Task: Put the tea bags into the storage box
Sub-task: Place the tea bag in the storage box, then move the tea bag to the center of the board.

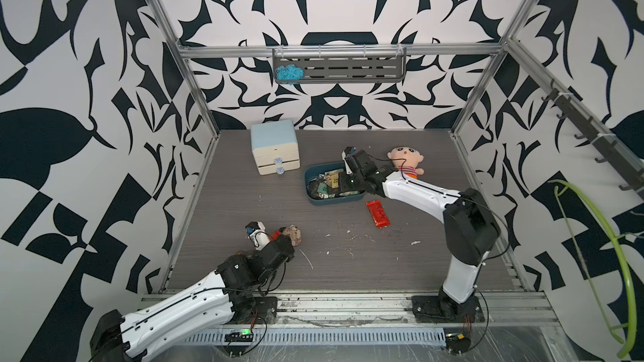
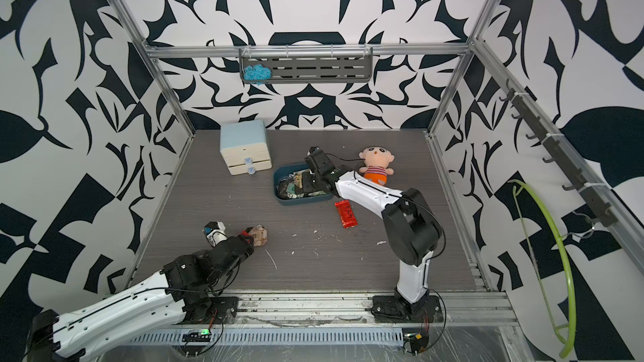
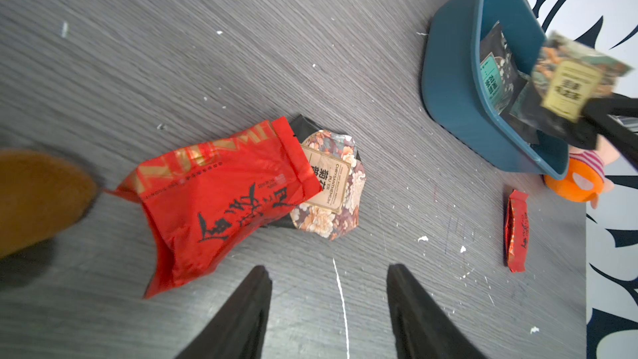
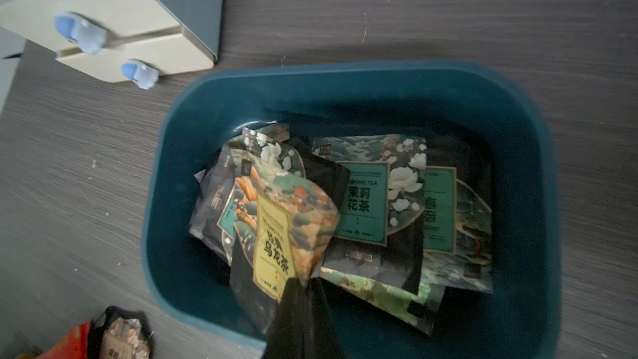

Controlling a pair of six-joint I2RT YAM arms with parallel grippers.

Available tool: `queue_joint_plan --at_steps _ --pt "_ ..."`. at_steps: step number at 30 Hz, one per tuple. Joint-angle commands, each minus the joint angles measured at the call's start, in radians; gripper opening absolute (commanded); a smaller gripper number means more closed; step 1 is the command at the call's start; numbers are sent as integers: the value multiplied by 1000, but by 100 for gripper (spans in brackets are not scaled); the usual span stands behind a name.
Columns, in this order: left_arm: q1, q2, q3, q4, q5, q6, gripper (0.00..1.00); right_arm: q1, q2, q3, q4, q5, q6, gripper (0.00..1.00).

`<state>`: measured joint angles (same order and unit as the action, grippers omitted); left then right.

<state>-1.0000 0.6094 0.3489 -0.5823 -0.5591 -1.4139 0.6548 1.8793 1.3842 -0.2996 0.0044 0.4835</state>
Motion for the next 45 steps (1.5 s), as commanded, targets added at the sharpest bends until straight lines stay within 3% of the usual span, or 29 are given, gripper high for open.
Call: queue_joint_plan --at_steps 1,6,9,12,16,24,33,41,45 --pt "1 -13 -11 -65 6 4 59 -6 20 83 -71 -1 -2 1" --pt "1 7 13 -80 18 46 58 -4 24 117 -154 58 -36 28" --pt "1 42 25 -83 8 50 57 -5 -33 88 -160 97 -56 36" --pt "1 73 46 -91 0 50 57 -4 -128 30 -162 132 -76 37" --pt "1 101 64 -85 -8 49 56 -3 -322 -148 -32 133 -107 35" --pt "1 122 79 -61 -41 28 54 -4 -666 -560 228 25 -113 34" --pt "1 43 35 12 -40 16 53 -3 -807 -870 411 10 -90 33" --pt "1 125 92 -25 -18 -10 49 -3 -844 -930 450 79 -91 31" --pt "1 220 122 -16 -9 -8 41 -2 -840 -938 461 64 -88 31"
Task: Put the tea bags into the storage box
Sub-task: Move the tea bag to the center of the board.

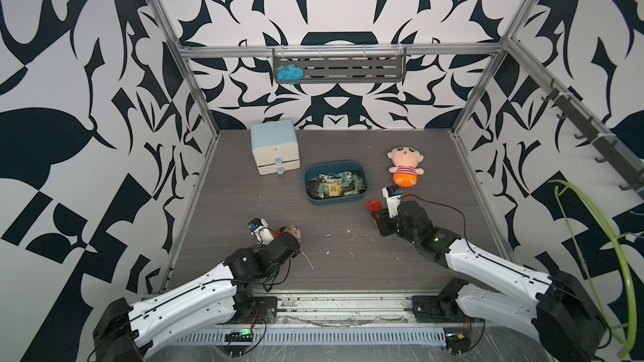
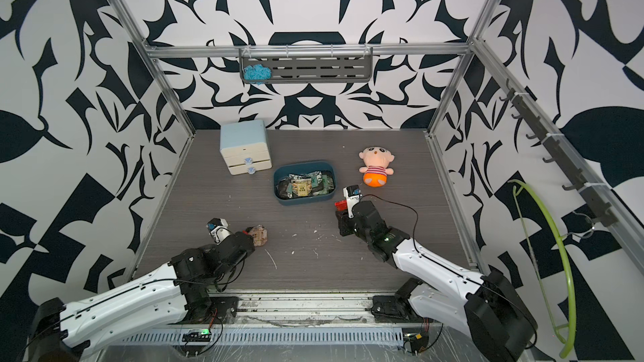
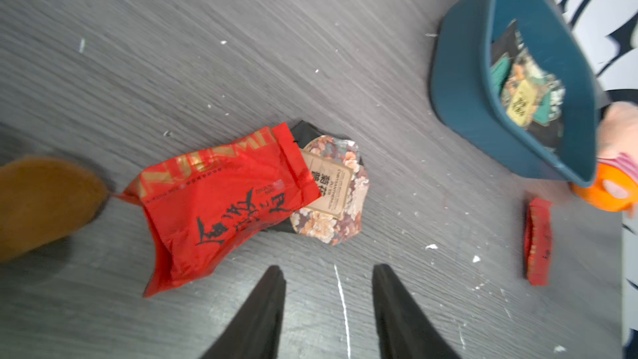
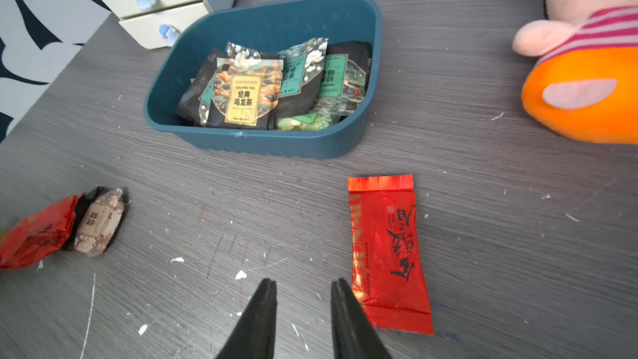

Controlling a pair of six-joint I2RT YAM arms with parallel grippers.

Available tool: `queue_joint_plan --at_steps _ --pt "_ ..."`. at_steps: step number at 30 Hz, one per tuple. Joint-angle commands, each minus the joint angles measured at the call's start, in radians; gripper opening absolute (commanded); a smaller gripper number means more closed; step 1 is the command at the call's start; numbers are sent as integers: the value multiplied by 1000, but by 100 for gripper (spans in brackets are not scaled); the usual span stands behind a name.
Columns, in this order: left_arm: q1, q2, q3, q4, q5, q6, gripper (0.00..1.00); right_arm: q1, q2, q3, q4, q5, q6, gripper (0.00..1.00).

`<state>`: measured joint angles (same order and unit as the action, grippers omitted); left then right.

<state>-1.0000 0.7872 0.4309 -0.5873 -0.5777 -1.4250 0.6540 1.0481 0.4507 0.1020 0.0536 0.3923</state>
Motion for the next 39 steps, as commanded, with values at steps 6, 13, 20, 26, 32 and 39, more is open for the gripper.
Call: queue_joint_plan --at_steps 6,13,20,26,32,39 --pt "1 151 62 56 -13 46 40 -1 21 5 73 -26 13 30" --pt "43 317 96 106 28 95 40 -2 29 -2 96 -56 15 30" --pt "122 474 152 146 131 207 38 -2 30 4 86 -51 16 30" --pt "160 543 173 160 141 238 37 -1 29 7 81 -56 16 30" --pt "197 555 167 187 154 263 35 -2 27 4 84 -62 16 30" --pt "210 592 164 202 180 281 32 -1 48 11 90 -89 16 30"
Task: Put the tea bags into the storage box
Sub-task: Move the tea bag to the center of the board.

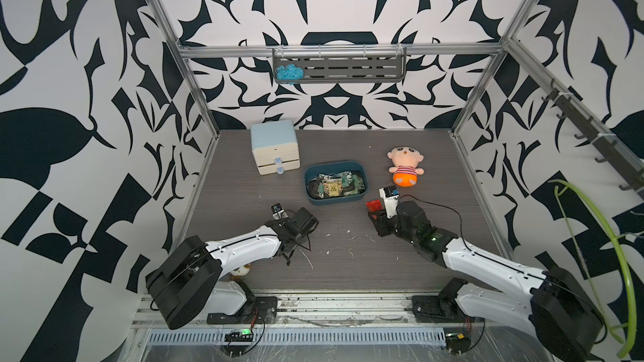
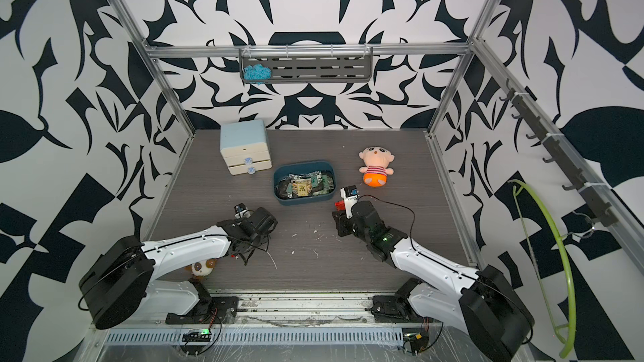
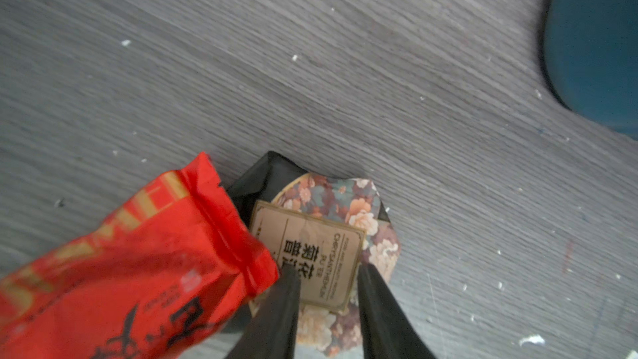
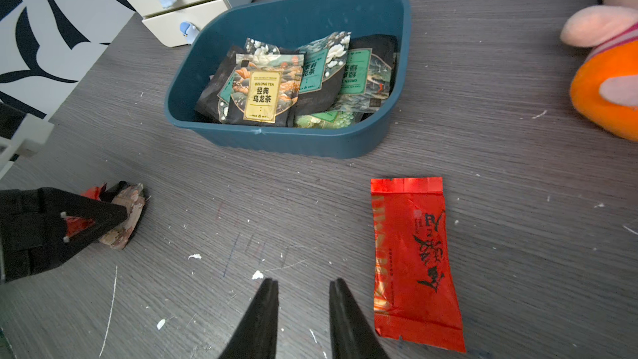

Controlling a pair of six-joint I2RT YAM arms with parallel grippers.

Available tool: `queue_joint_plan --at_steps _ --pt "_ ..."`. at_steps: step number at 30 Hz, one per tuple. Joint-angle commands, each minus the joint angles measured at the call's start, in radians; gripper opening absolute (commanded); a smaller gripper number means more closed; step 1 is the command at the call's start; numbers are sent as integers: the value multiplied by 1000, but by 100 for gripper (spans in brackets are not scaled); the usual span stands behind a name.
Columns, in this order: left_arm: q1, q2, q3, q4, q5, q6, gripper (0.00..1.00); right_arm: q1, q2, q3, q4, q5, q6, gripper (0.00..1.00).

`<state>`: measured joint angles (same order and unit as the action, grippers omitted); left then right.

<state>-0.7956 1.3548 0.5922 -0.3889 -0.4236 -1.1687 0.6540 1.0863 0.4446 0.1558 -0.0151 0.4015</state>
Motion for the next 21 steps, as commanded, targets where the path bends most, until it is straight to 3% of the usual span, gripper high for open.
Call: queue_joint_plan --at_steps 1,7,15,21 --pt "6 32 7 -3 36 24 31 -1 14 19 41 -26 7 30" --pt "2 49 -7 63 124 7 25 0 54 33 50 -70 5 30" --pt "-100 94 24 177 192 -69 25 13 195 112 12 -167 11 31" --pt "-123 100 71 214 219 -87 25 61 294 171 -2 -212 28 31"
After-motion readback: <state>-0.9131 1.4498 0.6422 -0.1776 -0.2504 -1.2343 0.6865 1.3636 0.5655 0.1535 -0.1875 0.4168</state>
